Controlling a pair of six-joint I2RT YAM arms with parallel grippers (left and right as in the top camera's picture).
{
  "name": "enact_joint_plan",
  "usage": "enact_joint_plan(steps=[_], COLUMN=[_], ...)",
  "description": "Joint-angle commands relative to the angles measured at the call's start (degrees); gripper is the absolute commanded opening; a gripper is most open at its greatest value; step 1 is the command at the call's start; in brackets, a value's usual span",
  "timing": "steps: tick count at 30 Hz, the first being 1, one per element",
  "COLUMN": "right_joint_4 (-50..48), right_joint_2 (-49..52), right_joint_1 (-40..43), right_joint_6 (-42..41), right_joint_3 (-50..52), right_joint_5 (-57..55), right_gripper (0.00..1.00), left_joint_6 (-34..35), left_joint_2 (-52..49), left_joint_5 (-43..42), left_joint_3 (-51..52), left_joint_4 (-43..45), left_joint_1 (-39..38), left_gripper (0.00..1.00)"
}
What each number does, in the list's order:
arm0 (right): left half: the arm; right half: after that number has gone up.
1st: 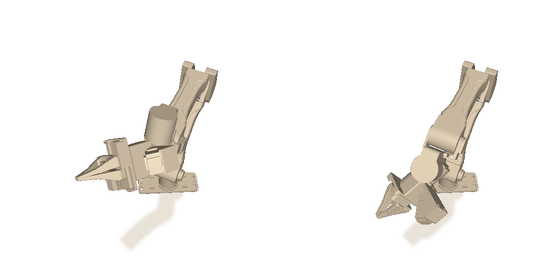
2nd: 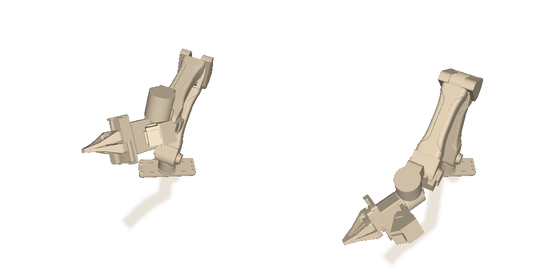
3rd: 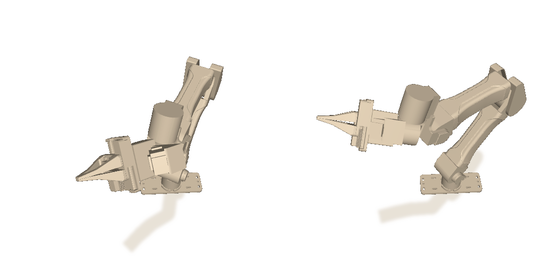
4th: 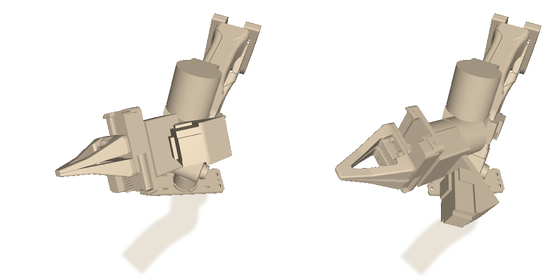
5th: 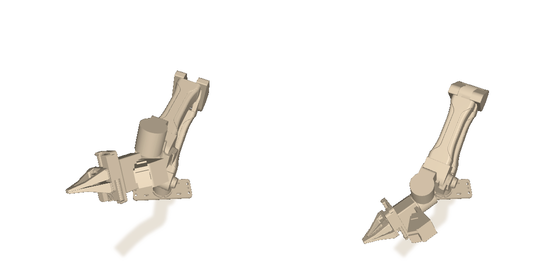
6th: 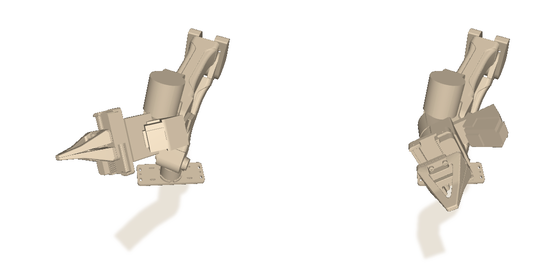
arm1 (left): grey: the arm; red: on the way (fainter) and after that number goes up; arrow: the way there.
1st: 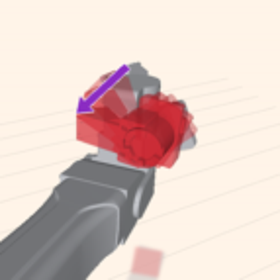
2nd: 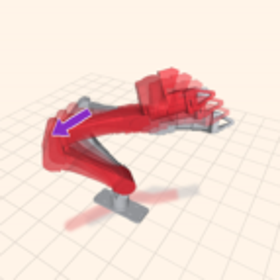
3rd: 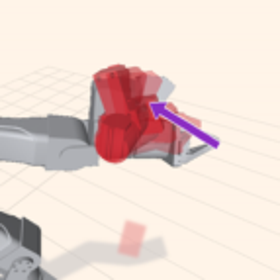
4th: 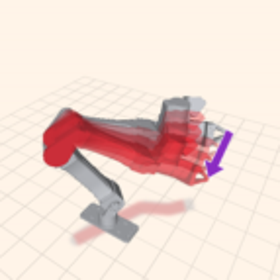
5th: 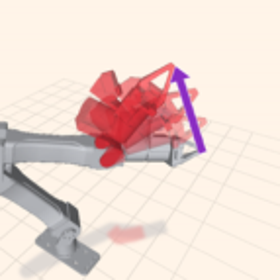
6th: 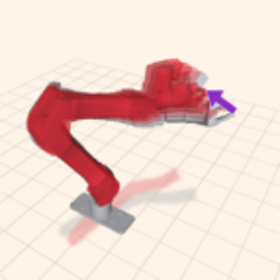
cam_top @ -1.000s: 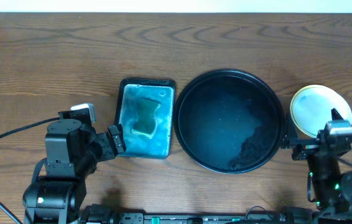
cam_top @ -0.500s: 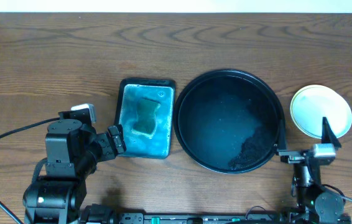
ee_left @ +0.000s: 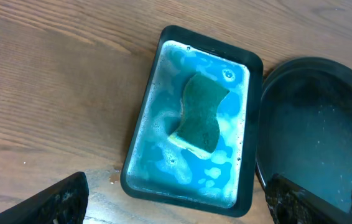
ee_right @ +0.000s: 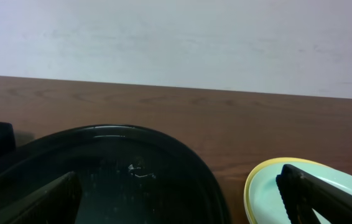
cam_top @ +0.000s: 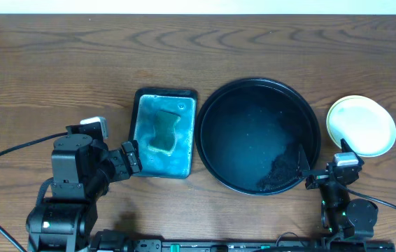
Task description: Clean dirty plates on tray and stack at the side
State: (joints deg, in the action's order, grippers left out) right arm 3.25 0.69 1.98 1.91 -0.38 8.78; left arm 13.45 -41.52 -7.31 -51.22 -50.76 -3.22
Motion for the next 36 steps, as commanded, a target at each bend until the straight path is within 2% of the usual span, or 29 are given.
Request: enact_joint_plan(steps=[1,32,36], right_joint_4=[0.2,0.2,0.2], right_joint_2=[-0.4,-0.4,-0.4], right_joint_1=[-0.5,-0.5,-0.5], right_joint_6=[-0.6,-0.6,-0.6], right_joint_3=[0.1,0.1,0.1], right_joint_5=[0.5,0.5,0.5], right_gripper=[0.99,0.99,0.99], left_joint_6=[-0.7,-0.8,-1.4], left_joint_2=[-0.1,0.0,2.3], left_joint_5=[0.5,0.5,1.4], left_joint_3=[0.1,0.1,0.2], left_joint_4=[0.1,0.1,-2.4], left_joint_1=[-0.1,-0.1,-0.1], left_gripper=[0.91,0.91,0.91])
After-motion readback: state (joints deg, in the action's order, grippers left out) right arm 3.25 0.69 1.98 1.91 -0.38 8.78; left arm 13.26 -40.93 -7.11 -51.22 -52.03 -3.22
